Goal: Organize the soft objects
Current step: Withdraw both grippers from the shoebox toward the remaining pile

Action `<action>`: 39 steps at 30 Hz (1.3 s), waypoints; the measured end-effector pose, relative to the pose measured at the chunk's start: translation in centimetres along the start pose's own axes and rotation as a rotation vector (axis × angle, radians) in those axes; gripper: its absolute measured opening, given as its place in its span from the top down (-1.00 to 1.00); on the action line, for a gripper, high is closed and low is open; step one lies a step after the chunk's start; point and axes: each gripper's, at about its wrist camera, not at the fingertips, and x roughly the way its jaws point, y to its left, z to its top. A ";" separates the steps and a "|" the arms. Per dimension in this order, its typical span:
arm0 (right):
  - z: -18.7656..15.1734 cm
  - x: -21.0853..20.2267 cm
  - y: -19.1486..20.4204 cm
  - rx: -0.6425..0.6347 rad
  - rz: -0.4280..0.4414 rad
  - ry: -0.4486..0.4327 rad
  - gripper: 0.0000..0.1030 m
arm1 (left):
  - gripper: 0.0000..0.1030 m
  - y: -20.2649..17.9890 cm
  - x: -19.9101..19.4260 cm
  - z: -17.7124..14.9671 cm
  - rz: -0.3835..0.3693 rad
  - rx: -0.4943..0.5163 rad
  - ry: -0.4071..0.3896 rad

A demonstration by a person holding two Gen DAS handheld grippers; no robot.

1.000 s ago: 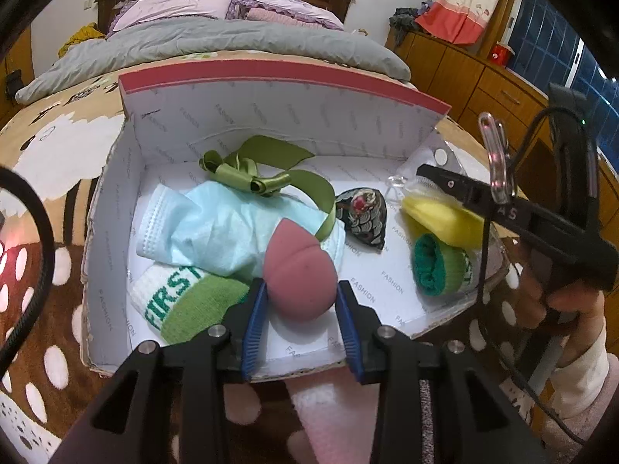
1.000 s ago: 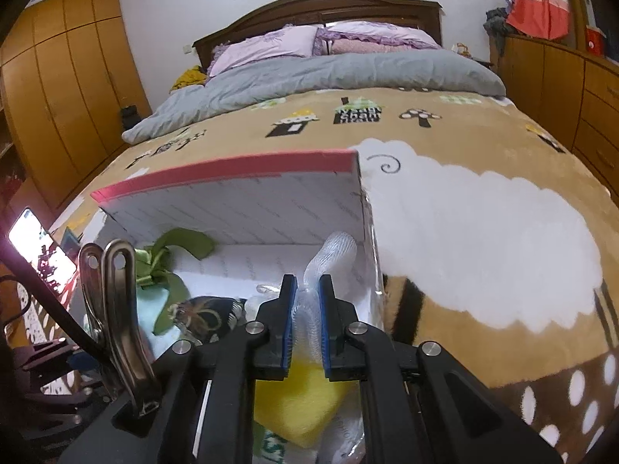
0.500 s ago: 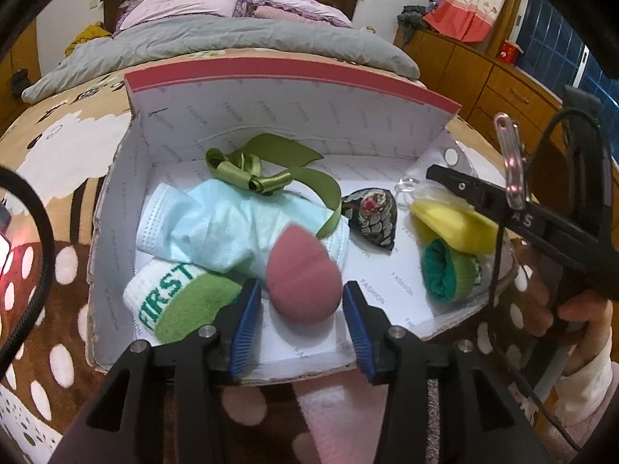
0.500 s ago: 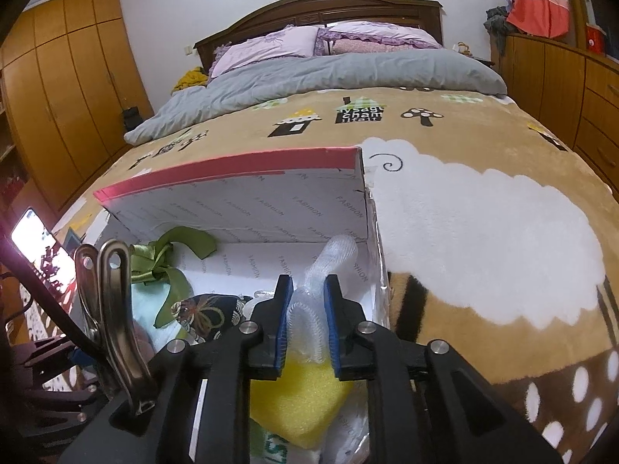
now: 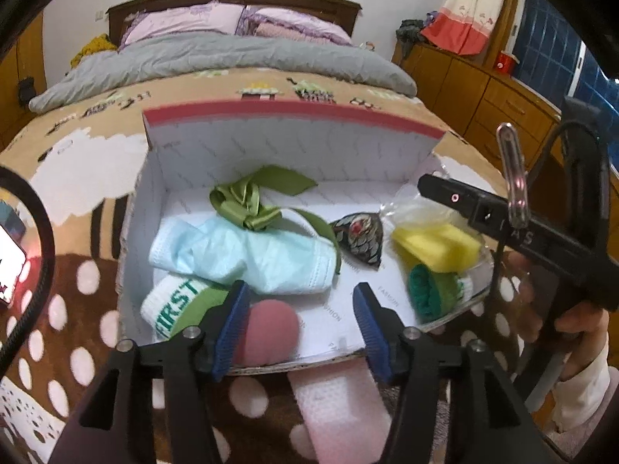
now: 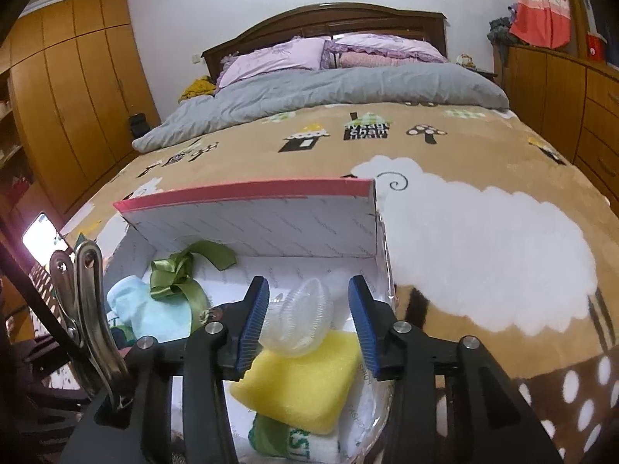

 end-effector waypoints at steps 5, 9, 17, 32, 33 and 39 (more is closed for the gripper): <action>0.0 -1.3 0.2 0.009 0.008 -0.022 0.04 | -0.18 -0.4 -1.5 -0.3 -0.010 0.007 -0.015; -0.2 -2.4 0.6 0.002 0.004 -0.034 0.00 | -0.18 -0.5 -2.5 -0.6 -0.011 -0.002 -0.017; -0.9 -5.8 1.7 0.003 0.020 -0.092 -0.13 | -0.18 0.3 -4.3 -2.2 -0.032 -0.044 -0.007; -6.7 -10.8 3.5 -0.010 0.038 -0.058 -0.13 | -0.18 0.2 -5.5 -5.1 -0.053 -0.060 0.020; -7.3 -10.9 3.6 -0.017 0.039 -0.052 -0.13 | -0.18 0.2 -5.4 -5.3 -0.054 -0.059 0.026; -10.3 -11.6 4.7 -0.071 0.017 -0.028 -0.13 | -0.18 -0.2 -4.2 -6.0 -0.085 -0.073 0.065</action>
